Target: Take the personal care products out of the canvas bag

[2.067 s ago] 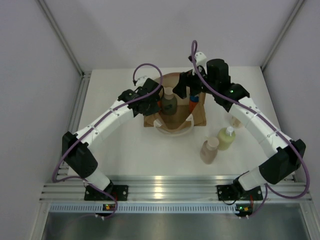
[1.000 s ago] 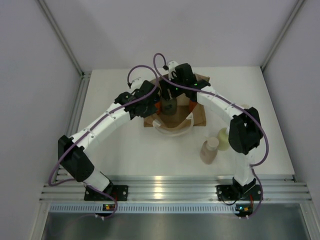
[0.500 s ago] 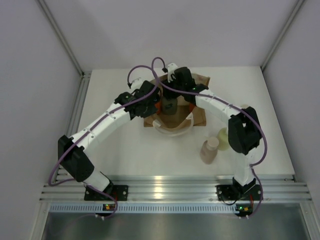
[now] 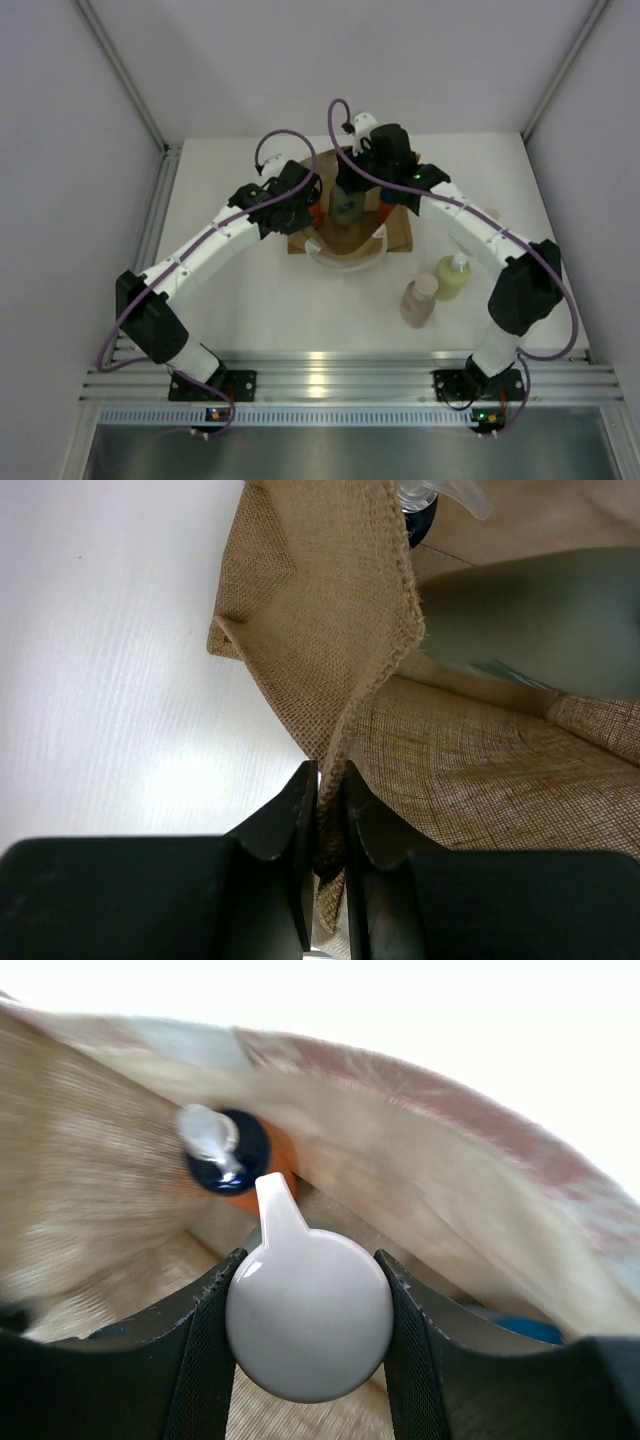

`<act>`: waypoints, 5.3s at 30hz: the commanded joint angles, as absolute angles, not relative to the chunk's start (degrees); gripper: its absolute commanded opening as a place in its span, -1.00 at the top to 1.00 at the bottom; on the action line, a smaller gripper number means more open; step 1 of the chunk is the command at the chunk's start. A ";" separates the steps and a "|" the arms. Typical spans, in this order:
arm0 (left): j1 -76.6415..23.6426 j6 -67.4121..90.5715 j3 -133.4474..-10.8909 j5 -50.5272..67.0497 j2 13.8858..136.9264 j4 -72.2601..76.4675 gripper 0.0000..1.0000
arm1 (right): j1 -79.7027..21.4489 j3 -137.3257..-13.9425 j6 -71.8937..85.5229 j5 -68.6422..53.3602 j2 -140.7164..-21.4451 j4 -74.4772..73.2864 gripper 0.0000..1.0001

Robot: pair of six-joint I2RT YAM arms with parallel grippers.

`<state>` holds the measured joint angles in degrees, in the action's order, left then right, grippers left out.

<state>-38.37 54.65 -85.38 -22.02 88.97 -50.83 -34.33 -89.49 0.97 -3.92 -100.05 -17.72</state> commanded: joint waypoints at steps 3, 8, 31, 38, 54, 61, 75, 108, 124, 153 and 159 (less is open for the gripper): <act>-37.53 53.09 -86.22 -24.08 90.53 -52.56 1.00 | -33.84 -100.89 3.16 -5.46 -86.24 -17.03 1.00; -37.44 53.26 -87.27 -23.64 91.49 -52.56 1.00 | -33.05 -106.34 2.29 -2.20 -81.75 -25.12 1.00; -37.44 49.04 -87.89 -19.43 92.37 -52.56 1.00 | -15.32 -80.44 7.90 34.55 -52.12 -45.26 1.00; -37.44 48.60 -87.10 -19.07 91.58 -52.56 1.00 | -7.30 -62.70 15.89 32.98 -47.82 -37.98 1.00; -37.44 47.81 -86.75 -18.54 91.32 -52.56 1.00 | -2.29 -42.81 22.59 23.03 -48.78 -28.65 1.00; -37.44 47.73 -85.78 -19.60 90.44 -52.47 1.00 | -2.29 -42.54 21.80 20.92 -47.73 -28.83 -0.14; -37.44 46.32 -86.92 -20.48 90.97 -52.56 1.00 | -2.29 -52.21 21.01 17.58 -48.60 -31.46 -0.86; -37.53 54.38 -84.21 -21.09 90.18 -52.65 1.00 | -29.15 -85.59 10.55 -9.14 -67.57 -32.61 -0.59; -36.21 62.05 -86.22 -26.27 89.21 -57.39 1.00 | -36.39 -98.44 7.65 -14.13 -101.67 -19.71 -0.53; -30.85 55.11 -87.54 -15.91 91.67 -57.83 1.00 | -40.52 -100.72 7.56 -1.85 -124.53 10.99 -0.12; -30.85 54.58 -87.80 -16.26 91.49 -57.83 1.00 | -40.52 -98.09 7.65 -0.70 -123.59 14.23 0.70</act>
<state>-30.92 55.72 -87.88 -16.97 90.04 -54.17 -39.55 -98.35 7.31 -1.41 -123.74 7.92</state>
